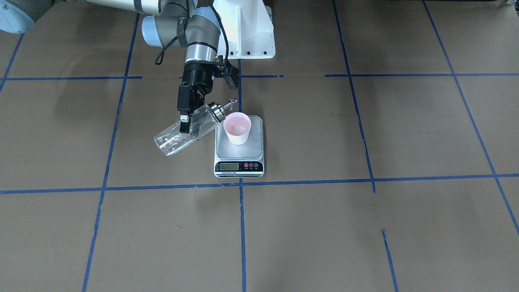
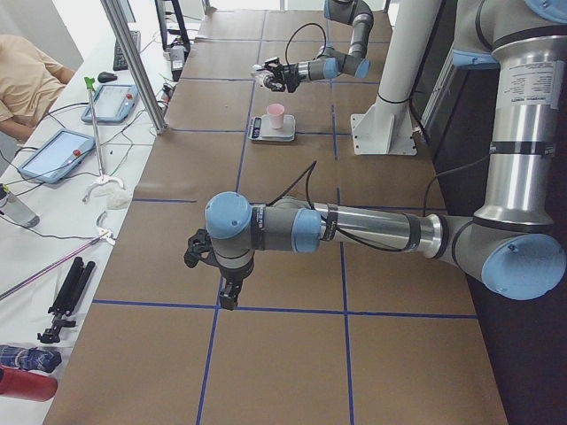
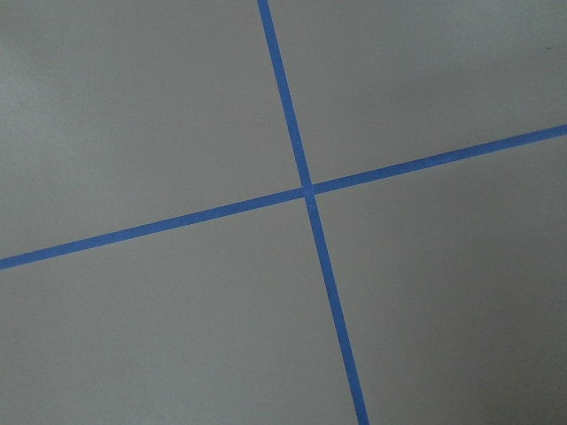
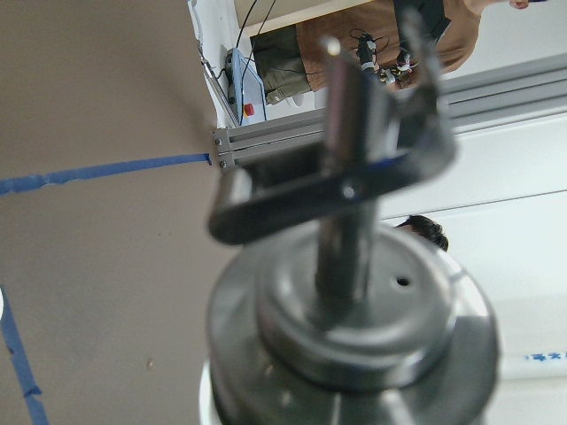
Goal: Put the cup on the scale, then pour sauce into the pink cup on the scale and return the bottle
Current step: 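Tilt the bottle upright and move it away from the cup, then carry the bottle with the right gripper back toward its start spot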
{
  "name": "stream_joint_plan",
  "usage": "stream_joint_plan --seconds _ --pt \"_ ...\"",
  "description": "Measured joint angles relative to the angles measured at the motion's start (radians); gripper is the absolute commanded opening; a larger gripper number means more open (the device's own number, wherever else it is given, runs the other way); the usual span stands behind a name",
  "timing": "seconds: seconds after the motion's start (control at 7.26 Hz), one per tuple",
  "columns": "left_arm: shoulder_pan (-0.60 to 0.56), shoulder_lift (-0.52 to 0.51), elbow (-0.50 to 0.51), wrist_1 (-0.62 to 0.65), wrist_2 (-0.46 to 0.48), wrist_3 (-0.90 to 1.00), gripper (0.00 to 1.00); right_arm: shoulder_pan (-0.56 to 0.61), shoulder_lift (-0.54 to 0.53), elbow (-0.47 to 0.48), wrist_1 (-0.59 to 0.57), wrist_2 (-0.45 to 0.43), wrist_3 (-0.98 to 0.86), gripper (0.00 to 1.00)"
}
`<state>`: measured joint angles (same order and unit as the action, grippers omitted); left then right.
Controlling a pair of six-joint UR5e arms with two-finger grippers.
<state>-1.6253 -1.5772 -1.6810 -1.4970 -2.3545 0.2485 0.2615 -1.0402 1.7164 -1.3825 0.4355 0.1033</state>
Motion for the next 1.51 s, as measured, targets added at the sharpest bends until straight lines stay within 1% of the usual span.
stream_joint_plan --seconds 0.28,0.55,0.83,1.24,1.51 --pt "0.0 0.0 0.0 -0.003 0.0 0.0 1.0 0.002 -0.039 0.065 0.007 0.07 0.217 0.0" --pt "0.0 0.0 0.002 -0.006 0.001 0.001 1.0 0.004 -0.063 0.098 0.009 0.124 0.455 0.0" --pt "0.0 0.001 0.004 -0.008 0.002 0.004 1.0 0.013 -0.078 0.116 0.011 0.138 0.577 0.0" --pt "0.001 0.006 0.002 -0.008 0.002 0.01 1.0 0.034 -0.116 0.142 0.014 0.143 0.69 0.0" --pt "0.001 0.006 0.001 -0.009 0.002 0.011 1.0 0.061 -0.132 0.183 0.014 0.199 0.78 0.0"
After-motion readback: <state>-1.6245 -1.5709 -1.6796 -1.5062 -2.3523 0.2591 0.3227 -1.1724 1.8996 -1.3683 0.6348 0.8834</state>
